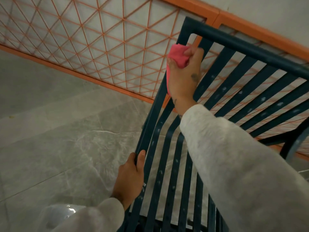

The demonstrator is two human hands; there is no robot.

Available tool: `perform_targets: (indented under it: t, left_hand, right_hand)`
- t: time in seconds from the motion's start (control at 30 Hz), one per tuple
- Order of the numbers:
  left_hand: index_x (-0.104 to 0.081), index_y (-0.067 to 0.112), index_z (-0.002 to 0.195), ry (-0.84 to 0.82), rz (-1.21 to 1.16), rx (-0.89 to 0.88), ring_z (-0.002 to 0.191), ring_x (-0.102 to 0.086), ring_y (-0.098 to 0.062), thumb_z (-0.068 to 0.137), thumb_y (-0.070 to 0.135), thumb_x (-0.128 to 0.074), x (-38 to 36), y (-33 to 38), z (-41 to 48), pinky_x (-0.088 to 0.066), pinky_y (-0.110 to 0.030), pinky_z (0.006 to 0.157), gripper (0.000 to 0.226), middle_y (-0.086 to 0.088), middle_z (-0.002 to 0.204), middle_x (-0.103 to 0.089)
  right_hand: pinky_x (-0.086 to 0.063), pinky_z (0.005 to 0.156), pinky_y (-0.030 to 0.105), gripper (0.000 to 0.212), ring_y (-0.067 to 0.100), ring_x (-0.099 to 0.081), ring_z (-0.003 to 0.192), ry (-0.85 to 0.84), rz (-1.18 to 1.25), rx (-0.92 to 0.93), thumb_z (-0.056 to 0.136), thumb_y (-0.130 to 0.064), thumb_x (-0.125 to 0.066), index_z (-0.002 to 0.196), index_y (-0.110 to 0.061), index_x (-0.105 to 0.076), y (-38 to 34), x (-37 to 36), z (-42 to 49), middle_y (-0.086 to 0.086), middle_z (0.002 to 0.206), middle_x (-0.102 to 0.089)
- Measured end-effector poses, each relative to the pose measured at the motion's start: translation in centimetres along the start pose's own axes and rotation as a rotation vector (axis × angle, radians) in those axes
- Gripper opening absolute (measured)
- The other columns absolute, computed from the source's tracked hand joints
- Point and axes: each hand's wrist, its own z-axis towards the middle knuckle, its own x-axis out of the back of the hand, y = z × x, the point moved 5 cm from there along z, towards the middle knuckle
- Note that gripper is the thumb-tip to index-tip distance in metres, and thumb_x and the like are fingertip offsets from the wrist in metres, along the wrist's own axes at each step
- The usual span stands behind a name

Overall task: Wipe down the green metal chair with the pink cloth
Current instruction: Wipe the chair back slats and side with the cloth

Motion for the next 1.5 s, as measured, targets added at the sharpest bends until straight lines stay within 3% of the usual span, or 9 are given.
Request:
perform_targets:
  t: [0.17, 0.33, 0.6, 0.67, 0.77, 0.97, 1.3, 1.4, 1.5]
  left_hand:
    - [-0.054, 0.02, 0.085, 0.009, 0.016, 0.019, 0.039, -0.05, -0.005, 0.097, 0.055, -0.033, 0.3, 0.4, -0.5, -0.042, -0.016, 0.041, 0.042, -0.003, 0.059, -0.056]
    - [-0.053, 0.022, 0.084, 0.018, 0.054, 0.012, 0.042, -0.052, -0.003, 0.097, 0.058, -0.031, 0.3, 0.5, -0.4, -0.041, -0.014, 0.043, 0.043, 0.001, 0.062, -0.058]
    - [-0.054, 0.021, 0.087, 0.025, 0.054, -0.004, 0.048, -0.056, -0.008, 0.095, 0.06, -0.03, 0.2, 0.1, -0.2, -0.045, -0.018, 0.047, 0.047, 0.002, 0.063, -0.059]
    - [-0.054, 0.021, 0.087, 0.027, 0.054, -0.001, 0.05, -0.058, -0.01, 0.096, 0.06, -0.03, 0.3, 0.3, -0.2, -0.046, -0.017, 0.046, 0.047, 0.0, 0.064, -0.061]
    - [-0.055, 0.019, 0.09, 0.024, 0.059, 0.012, 0.053, -0.06, -0.013, 0.098, 0.057, -0.03, 0.3, 0.4, -0.3, -0.043, -0.014, 0.043, 0.047, -0.002, 0.067, -0.062]
    - [-0.054, 0.017, 0.08, 0.087, 0.123, 0.003, 0.052, -0.056, -0.012, 0.099, 0.054, -0.029, 0.3, 0.4, -0.1, -0.036, -0.017, 0.047, 0.049, -0.001, 0.065, -0.061]
    - [-0.056, 0.017, 0.09, 0.058, 0.109, -0.018, 0.05, -0.059, -0.009, 0.098, 0.057, -0.029, 0.3, 0.3, -0.1, -0.04, -0.012, 0.044, 0.049, 0.001, 0.066, -0.063]
    - [-0.057, 0.018, 0.093, 0.061, 0.111, -0.028, 0.053, -0.059, -0.009, 0.098, 0.058, -0.028, 0.2, 0.1, 0.0, -0.041, -0.013, 0.047, 0.05, 0.003, 0.068, -0.063]
    - [-0.056, 0.017, 0.093, 0.062, 0.108, -0.031, 0.056, -0.06, -0.009, 0.098, 0.058, -0.027, 0.2, 0.2, -0.1, -0.04, -0.01, 0.045, 0.05, 0.002, 0.071, -0.063]
  right_hand:
    - [-0.059, 0.087, 0.036, 0.042, 0.015, -0.058, 0.102, -0.156, -0.131, -0.087, 0.09, -0.011, -0.068, 0.121, -0.021, -0.043, 4.4, -0.6, -7.2, -0.006, 0.116, -0.05]
    - [-0.05, 0.077, 0.021, 0.032, 0.005, -0.052, 0.09, -0.166, -0.147, -0.098, 0.09, -0.011, -0.068, 0.11, -0.021, -0.046, 4.5, -0.4, -7.9, -0.021, 0.097, -0.046]
    - [-0.04, 0.064, 0.003, 0.028, 0.014, -0.06, 0.102, -0.056, -0.19, 0.014, 0.085, -0.016, -0.072, 0.103, -0.016, -0.051, 0.6, -0.1, -0.6, 0.0, 0.114, -0.059]
    - [-0.049, 0.072, 0.01, 0.028, 0.017, -0.06, 0.104, -0.103, -0.174, -0.001, 0.087, -0.014, -0.068, 0.109, -0.016, -0.05, 1.2, -0.1, -1.8, 0.002, 0.118, -0.059]
    - [-0.058, 0.09, 0.038, 0.045, 0.02, -0.058, 0.114, -0.238, -0.181, -0.09, 0.089, -0.01, -0.067, 0.124, -0.022, -0.042, 4.1, -0.4, -7.4, 0.0, 0.13, -0.052]
    - [-0.056, 0.092, 0.048, 0.049, 0.024, -0.059, 0.113, -0.359, -0.172, -0.171, 0.095, -0.018, -0.062, 0.133, -0.034, -0.037, 8.1, 0.6, -17.0, 0.002, 0.132, -0.054]
    - [-0.05, 0.079, 0.028, 0.014, 0.016, -0.056, 0.093, -0.492, -0.455, 0.096, 0.095, -0.027, -0.064, 0.105, -0.018, -0.06, 4.7, 0.8, -8.5, 0.002, 0.107, -0.058]
    - [-0.056, 0.083, 0.027, 0.02, 0.015, -0.056, 0.097, -0.356, -0.435, 0.241, 0.096, -0.03, -0.061, 0.108, -0.015, -0.065, 0.3, 1.4, -2.8, 0.003, 0.111, -0.05]
    - [-0.043, 0.091, 0.005, 0.03, 0.01, -0.048, 0.113, -0.195, -0.458, 0.501, 0.091, -0.022, -0.064, 0.12, -0.017, -0.062, -4.2, 2.1, 1.2, 0.003, 0.124, -0.042]
